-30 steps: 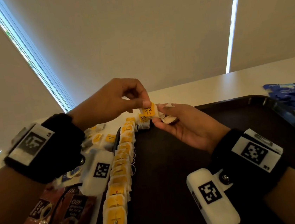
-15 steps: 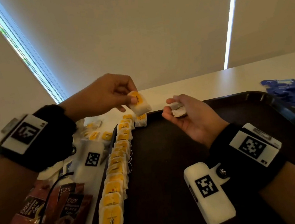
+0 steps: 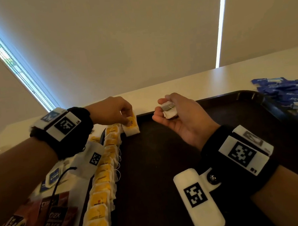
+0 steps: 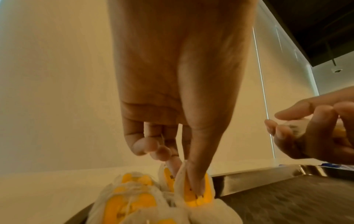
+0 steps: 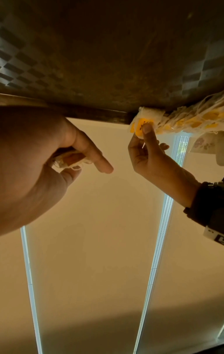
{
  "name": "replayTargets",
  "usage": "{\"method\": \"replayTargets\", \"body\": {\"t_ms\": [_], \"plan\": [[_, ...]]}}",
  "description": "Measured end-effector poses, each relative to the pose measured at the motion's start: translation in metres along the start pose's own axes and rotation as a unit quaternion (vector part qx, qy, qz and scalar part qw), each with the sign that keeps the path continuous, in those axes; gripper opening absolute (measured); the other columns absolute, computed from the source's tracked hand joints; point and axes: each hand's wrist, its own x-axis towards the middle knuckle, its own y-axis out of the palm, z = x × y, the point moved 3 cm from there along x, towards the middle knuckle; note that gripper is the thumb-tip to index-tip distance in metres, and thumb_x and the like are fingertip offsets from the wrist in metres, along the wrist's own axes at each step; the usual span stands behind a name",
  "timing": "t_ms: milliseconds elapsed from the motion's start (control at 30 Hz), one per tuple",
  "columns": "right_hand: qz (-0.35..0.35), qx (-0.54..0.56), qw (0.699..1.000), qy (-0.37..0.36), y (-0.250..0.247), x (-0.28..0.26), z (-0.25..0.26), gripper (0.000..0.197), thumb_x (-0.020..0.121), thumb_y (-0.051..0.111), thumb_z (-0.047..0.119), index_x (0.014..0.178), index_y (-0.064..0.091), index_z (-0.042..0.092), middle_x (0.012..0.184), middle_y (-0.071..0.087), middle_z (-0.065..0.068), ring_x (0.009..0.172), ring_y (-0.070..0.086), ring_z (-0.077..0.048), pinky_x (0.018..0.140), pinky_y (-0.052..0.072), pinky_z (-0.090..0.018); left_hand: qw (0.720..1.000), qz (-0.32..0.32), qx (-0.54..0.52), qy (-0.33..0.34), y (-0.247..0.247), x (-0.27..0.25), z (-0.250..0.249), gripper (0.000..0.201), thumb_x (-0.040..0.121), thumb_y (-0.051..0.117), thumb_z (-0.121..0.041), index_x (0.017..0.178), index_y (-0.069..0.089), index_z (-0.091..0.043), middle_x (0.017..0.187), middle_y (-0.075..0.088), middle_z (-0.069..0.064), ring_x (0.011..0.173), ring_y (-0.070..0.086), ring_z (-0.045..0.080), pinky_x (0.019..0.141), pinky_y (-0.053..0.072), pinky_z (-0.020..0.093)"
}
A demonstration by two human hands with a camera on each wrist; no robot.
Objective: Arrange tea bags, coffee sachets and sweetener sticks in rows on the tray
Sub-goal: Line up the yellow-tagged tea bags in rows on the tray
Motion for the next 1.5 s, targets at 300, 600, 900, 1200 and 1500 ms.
{"method": "replayTargets", "body": {"t_ms": [300,600,900,1200,1500], "plan": [[0.005,-0.012,1.0,0.004,0.001,0.001,0.0,0.021,0.098,0.045,0.019,0.105,0.057,0.002,0.081,0.056,-0.011,0.066,0.059,-0.014,0.063,0.059,-0.028,0.999,-0.033,0.009,0.017,0.001,0.005,0.0,0.01,0.088,0.064,-0.02,0.097,0.062,-0.022,0.091,0.054,-0.009,0.08,0.046,0.006,0.065,0.033,0.013],[0.006,-0.029,1.0,0.01,0.001,-0.001,0.001,0.025,0.099,0.044,0.021,0.107,0.058,0.002,0.079,0.056,-0.011,0.065,0.06,-0.014,0.06,0.058,-0.027,0.995,-0.061,0.007,0.077,-0.002,-0.002,-0.008,0.029,0.082,0.07,-0.024,0.108,0.058,-0.029,0.096,0.047,-0.011,0.08,0.043,-0.001,0.064,0.03,0.009],[0.031,-0.047,0.998,0.024,0.003,-0.003,-0.004,0.031,0.098,0.046,0.027,0.11,0.058,0.001,0.081,0.058,-0.012,0.061,0.061,-0.014,0.058,0.059,-0.026,0.99,-0.008,0.078,0.116,0.013,0.0,-0.009,0.021,0.083,0.069,-0.027,0.104,0.064,-0.029,0.09,0.041,-0.013,0.08,0.04,-0.001,0.065,0.031,0.011],[0.065,-0.063,0.995,0.038,0.006,-0.003,-0.005,0.04,0.097,0.045,0.035,0.112,0.058,0.0,0.085,0.061,-0.015,0.066,0.062,-0.018,0.059,0.059,-0.029,0.99,-0.083,0.001,0.111,-0.003,-0.01,-0.009,0.021,0.083,0.069,-0.027,0.102,0.06,-0.031,0.089,0.05,-0.016,0.079,0.045,-0.007,0.067,0.032,0.007],[0.188,-0.116,0.974,0.058,0.017,-0.008,-0.011,0.064,0.093,0.034,0.059,0.116,0.058,0.004,0.089,0.065,-0.014,0.064,0.066,-0.017,0.058,0.058,-0.029,0.962,-0.154,-0.182,0.132,-0.03,-0.064,-0.044,0.033,0.075,0.07,-0.052,0.099,0.066,-0.029,0.086,0.064,-0.013,0.073,0.056,-0.003,0.065,0.045,0.008]]}}
